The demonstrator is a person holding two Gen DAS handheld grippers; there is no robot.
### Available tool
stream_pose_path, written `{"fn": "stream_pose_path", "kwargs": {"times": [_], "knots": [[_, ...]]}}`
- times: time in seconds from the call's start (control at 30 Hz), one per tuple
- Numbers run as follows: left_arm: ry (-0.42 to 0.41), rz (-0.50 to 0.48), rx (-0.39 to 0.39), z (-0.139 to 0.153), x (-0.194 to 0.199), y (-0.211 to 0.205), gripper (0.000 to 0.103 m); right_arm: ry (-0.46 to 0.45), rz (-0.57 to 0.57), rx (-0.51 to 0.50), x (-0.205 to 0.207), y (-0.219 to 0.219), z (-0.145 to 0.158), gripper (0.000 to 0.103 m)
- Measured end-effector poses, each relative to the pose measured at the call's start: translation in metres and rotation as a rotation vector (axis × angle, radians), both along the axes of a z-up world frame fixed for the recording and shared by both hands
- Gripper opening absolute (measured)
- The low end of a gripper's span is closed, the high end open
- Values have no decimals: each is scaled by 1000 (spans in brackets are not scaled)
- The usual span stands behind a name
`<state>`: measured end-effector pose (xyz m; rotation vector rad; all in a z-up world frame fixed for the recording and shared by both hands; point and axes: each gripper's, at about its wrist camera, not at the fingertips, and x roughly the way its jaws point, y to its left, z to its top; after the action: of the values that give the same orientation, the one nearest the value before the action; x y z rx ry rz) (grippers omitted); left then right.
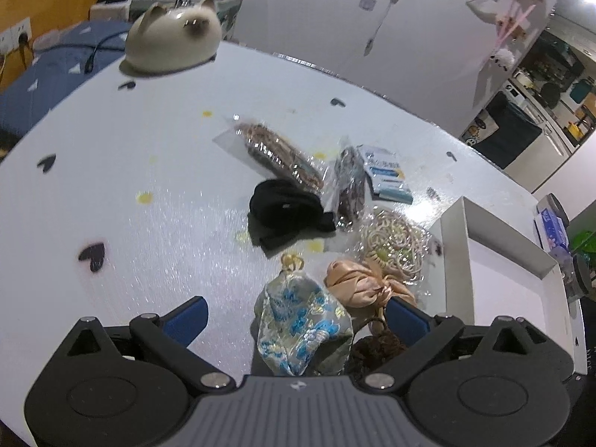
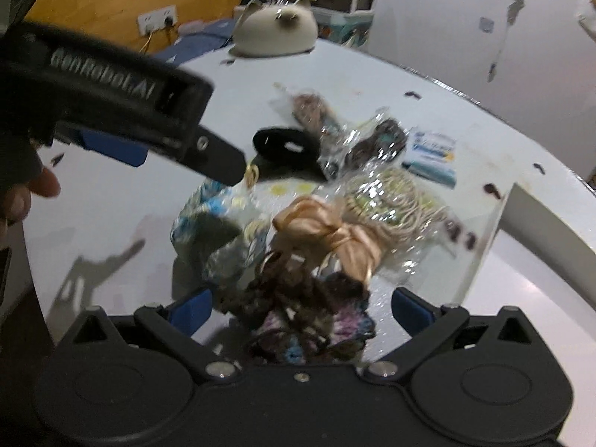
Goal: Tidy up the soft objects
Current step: 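Grasp the brown crochet bundle with the right tool while the left tool grasps the floral pouch, then lift the floral pouch and crochet bundle and carry both over the white box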
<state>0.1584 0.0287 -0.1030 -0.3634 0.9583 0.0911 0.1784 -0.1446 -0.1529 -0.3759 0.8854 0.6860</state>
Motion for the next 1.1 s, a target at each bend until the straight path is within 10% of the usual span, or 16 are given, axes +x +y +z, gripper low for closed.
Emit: {"fn": "stream_pose_path", "kwargs": {"times": [0.43,1.1], "knots": [[96,-4,-39,-27,18,-7,82,74,14,-8,-9,-4,-5,57],[115,-32,-104,-29,-5,-9,36,114,-88,45,-30,-24,2,48]]}}
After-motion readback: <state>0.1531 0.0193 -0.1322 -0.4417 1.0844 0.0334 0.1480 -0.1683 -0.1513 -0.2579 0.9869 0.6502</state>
